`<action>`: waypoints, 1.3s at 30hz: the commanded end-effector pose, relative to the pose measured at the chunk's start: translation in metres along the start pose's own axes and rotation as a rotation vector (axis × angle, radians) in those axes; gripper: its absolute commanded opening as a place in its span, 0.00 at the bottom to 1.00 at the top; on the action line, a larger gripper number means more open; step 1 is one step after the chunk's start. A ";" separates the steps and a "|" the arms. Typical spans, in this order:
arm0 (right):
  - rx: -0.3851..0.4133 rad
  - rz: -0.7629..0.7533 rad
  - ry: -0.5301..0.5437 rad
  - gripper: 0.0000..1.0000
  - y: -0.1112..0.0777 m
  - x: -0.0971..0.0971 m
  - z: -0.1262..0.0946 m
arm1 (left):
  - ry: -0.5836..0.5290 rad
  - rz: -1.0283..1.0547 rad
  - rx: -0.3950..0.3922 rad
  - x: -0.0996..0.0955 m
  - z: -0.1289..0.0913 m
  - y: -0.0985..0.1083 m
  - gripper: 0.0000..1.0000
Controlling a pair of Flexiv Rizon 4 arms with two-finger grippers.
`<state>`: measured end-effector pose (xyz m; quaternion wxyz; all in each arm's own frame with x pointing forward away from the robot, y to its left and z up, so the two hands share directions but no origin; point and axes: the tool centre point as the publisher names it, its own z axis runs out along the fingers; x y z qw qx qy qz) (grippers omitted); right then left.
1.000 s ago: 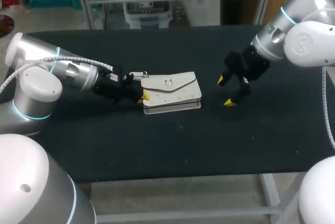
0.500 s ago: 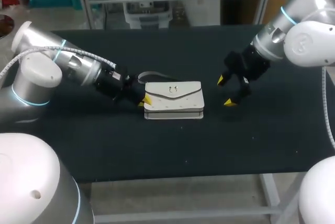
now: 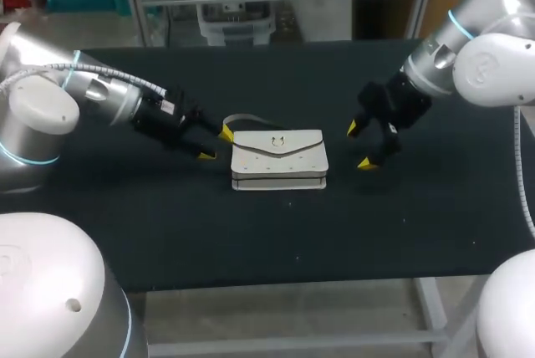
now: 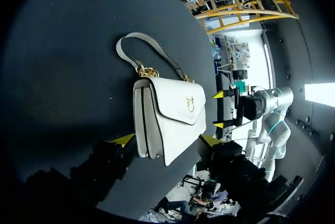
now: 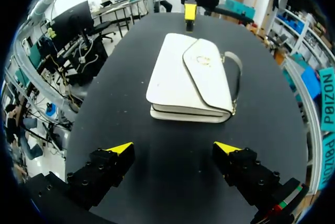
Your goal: Pick up the bag, open it, inspect its contents, close it, and place it on the opposite side
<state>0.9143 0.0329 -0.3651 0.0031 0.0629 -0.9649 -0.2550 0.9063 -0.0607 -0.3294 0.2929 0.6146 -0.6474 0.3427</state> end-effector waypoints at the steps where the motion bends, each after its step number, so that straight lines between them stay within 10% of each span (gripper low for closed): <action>1: 0.018 -0.013 -0.012 1.00 0.009 0.002 -0.006 | -0.052 0.040 0.034 0.011 -0.037 -0.001 1.00; 17: 0.158 -0.118 -0.134 1.00 0.050 0.018 -0.014 | -0.173 0.161 -0.044 0.019 -0.064 -0.045 1.00; 27: 0.197 -0.132 -0.178 1.00 0.067 0.023 0.006 | -0.104 0.744 -0.098 0.038 -0.072 -0.025 1.00; 39: 0.246 -0.122 -0.172 1.00 0.089 0.020 0.028 | -0.094 0.763 -0.159 0.042 -0.071 -0.026 1.00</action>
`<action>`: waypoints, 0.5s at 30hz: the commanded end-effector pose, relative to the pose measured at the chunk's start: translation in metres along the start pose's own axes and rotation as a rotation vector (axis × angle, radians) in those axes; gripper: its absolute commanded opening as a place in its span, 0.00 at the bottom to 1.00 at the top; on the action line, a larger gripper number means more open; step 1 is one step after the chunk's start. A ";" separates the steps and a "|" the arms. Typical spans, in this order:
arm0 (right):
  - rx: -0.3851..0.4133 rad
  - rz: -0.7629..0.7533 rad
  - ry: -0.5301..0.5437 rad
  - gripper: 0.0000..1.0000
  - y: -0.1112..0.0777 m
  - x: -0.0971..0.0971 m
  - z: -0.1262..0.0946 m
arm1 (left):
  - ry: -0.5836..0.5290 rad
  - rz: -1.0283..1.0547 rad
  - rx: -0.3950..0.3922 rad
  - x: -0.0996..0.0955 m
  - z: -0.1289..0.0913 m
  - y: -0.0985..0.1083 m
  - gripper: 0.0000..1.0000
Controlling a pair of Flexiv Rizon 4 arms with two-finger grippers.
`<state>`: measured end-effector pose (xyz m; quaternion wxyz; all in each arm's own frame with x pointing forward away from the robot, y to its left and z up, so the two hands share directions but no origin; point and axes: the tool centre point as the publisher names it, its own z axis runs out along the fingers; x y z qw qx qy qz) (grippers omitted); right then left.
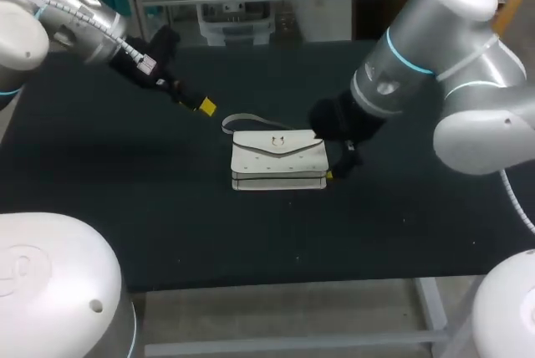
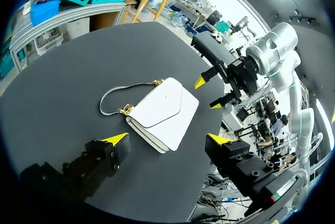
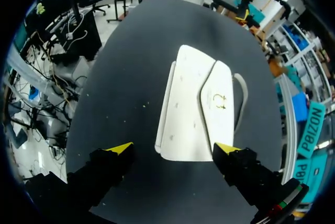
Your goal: Pick up the bag, open it, inspect its contents, close it, and place it on the opposite side
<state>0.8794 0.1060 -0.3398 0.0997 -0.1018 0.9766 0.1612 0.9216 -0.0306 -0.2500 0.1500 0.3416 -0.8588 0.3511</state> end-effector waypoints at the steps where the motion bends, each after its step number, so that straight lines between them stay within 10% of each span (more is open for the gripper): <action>1: 0.056 -0.002 -0.007 1.00 0.012 -0.005 0.013 | -0.035 0.089 -0.009 -0.006 0.003 -0.002 1.00; 15: 0.131 0.053 -0.063 1.00 0.012 -0.001 0.022 | -0.017 0.481 -0.034 -0.002 0.015 0.005 1.00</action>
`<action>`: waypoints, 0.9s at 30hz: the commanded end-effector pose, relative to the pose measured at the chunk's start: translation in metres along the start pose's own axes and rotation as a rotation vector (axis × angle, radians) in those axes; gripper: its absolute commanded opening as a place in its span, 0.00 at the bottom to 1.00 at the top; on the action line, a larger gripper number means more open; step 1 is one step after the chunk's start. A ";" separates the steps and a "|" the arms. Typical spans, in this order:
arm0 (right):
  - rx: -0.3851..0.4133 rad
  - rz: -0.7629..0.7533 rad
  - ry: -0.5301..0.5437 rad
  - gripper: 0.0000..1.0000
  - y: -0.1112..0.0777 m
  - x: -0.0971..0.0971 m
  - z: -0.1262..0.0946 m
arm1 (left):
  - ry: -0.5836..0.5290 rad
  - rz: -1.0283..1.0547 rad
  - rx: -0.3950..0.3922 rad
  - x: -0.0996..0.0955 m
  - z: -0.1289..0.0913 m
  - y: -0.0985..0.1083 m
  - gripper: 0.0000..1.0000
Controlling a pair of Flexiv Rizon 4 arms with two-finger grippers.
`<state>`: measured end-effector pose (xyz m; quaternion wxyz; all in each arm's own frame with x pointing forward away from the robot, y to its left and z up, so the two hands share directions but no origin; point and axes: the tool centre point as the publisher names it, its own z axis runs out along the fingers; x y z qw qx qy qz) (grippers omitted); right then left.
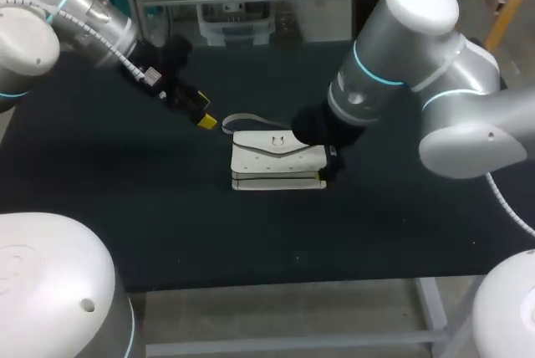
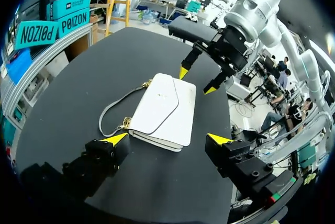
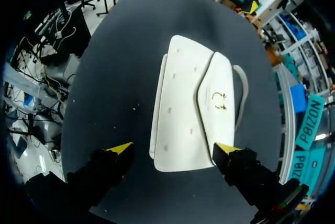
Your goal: Pick up the bag, open it, inspect its contents, close it, and place it on the opposite side
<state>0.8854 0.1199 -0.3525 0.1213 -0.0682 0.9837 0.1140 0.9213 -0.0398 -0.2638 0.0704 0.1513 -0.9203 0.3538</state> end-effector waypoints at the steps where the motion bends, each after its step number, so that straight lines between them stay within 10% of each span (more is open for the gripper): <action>1: 0.025 0.003 -0.022 1.00 0.005 0.004 0.004 | 0.000 0.052 0.008 0.001 -0.001 0.002 1.00; 27: 0.107 -0.080 -0.123 0.88 0.003 -0.004 0.031 | -0.078 0.340 -0.030 0.007 0.038 -0.002 1.00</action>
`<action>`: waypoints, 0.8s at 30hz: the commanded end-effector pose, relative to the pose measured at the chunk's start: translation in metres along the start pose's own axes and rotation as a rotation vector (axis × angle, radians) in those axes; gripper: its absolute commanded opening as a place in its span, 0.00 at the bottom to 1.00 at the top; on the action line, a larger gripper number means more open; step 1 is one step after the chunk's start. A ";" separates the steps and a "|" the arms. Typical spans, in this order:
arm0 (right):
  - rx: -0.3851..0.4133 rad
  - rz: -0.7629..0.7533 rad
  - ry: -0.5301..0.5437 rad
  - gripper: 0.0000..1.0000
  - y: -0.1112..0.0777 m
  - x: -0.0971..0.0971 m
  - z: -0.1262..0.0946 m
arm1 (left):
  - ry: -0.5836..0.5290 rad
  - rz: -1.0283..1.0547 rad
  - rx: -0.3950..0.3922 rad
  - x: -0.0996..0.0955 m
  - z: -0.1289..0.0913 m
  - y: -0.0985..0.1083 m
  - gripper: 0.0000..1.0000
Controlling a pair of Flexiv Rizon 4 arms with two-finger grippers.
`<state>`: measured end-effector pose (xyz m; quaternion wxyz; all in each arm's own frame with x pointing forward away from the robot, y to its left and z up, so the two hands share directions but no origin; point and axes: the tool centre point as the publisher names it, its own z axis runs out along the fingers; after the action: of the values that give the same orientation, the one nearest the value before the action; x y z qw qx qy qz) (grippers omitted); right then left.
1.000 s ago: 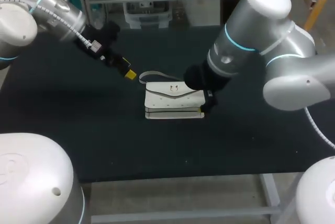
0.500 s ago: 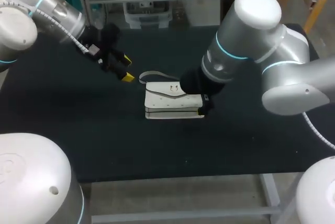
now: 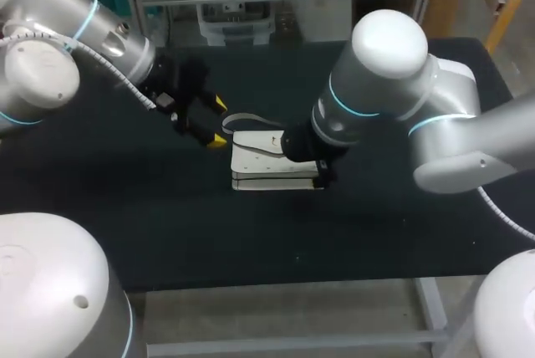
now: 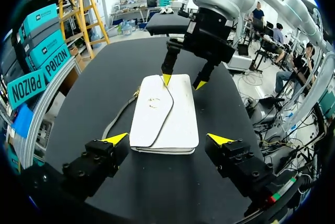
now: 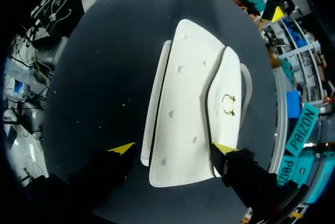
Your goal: Pick up the bag, open it, inspect its contents, close it, and place it on the opposite side
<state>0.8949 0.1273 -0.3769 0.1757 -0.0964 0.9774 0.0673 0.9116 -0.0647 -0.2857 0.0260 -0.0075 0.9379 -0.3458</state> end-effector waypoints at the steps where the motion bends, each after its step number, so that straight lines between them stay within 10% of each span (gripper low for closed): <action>1: 0.017 -0.001 -0.028 0.89 0.003 -0.002 0.003 | 0.012 0.006 -0.010 -0.002 0.006 -0.001 1.00; 12: 0.063 -0.026 -0.068 0.78 0.008 -0.010 -0.003 | 0.051 0.015 -0.033 -0.002 0.018 0.001 1.00; 24: 0.053 -0.043 -0.073 0.20 0.007 -0.012 0.010 | 0.104 0.098 -0.048 0.004 0.025 0.001 1.00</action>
<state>0.9061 0.1351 -0.3755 0.2110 -0.1106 0.9704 0.0406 0.9068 -0.0793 -0.3052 -0.0028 0.0511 0.9447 -0.3240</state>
